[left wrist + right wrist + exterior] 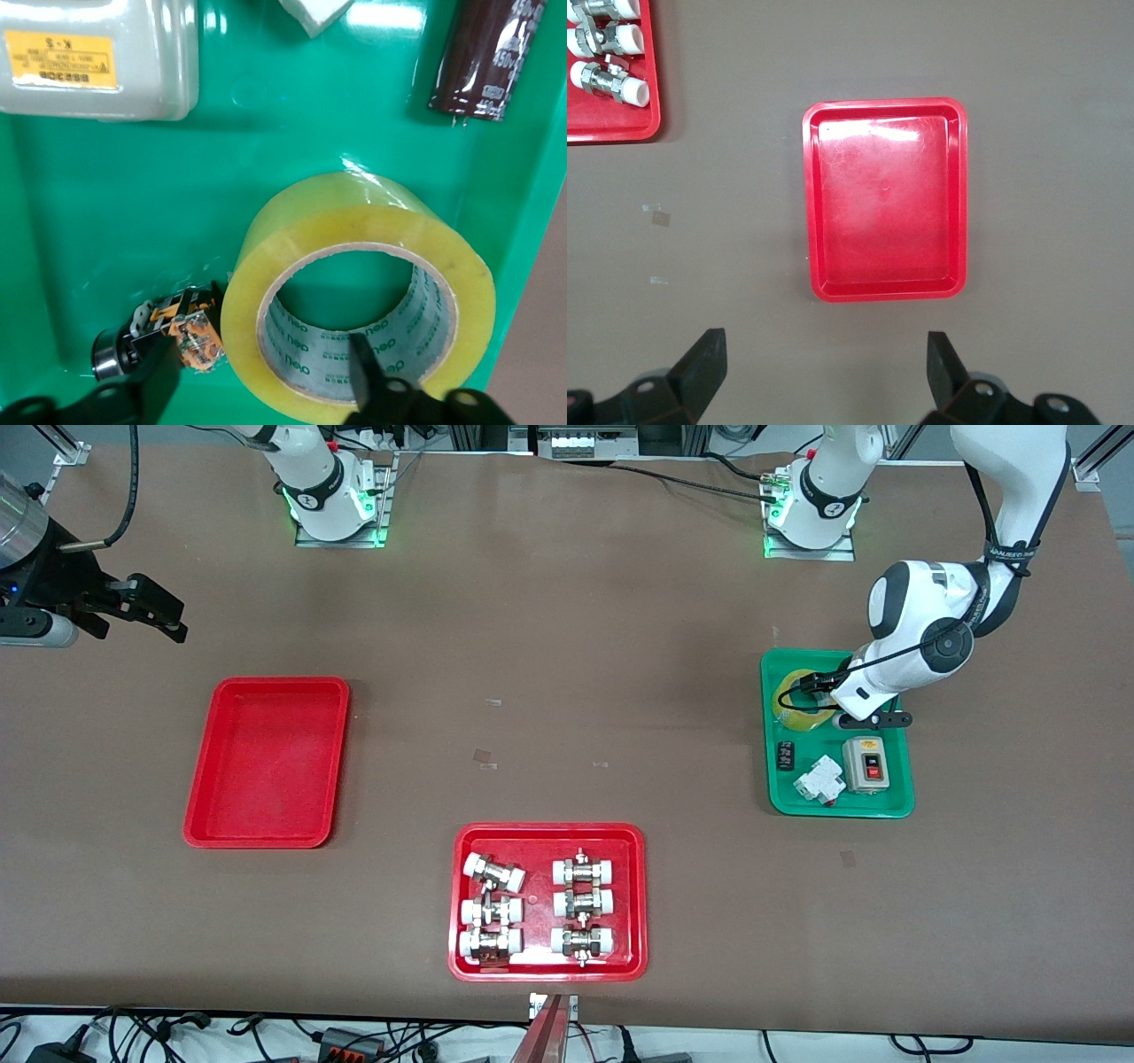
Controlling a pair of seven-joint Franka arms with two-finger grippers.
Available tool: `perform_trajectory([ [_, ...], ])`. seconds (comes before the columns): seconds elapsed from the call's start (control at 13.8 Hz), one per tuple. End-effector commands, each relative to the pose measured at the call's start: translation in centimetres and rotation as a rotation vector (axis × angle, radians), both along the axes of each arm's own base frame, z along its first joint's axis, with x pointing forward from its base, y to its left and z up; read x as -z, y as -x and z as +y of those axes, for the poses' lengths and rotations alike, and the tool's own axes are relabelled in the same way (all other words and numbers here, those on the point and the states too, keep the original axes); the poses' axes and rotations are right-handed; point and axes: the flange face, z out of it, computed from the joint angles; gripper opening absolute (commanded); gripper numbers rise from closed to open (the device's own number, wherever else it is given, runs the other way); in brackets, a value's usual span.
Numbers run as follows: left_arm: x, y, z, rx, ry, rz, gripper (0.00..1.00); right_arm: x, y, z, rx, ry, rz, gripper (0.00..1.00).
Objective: Left arm passes tape to right arm into tray
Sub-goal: 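Close the left gripper on the tape roll's rim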
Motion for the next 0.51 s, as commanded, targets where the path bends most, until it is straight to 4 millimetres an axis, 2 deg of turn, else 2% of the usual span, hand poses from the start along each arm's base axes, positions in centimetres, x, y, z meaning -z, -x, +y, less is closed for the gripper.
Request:
perform_trajectory([
  [0.0, 0.1, 0.1, -0.1, -0.004, 0.008, -0.013, 0.25, -0.2, 0.2, 0.4, 0.008, 0.006, 0.004, 1.00],
  [0.14, 0.1, 0.0, 0.2, -0.004, 0.010, -0.024, 0.13, -0.2, 0.2, 0.3, 0.010, 0.006, 0.004, 1.00],
  [0.22, 0.1, 0.0, 0.3, -0.008, 0.010, -0.024, 0.01, -0.2, 0.2, 0.3, 0.010, 0.006, 0.004, 1.00],
  [0.43, -0.4, -0.1, 1.4, -0.029, 0.008, -0.023, 0.01, -0.2, 0.2, 0.4, 0.008, 0.006, 0.004, 1.00],
])
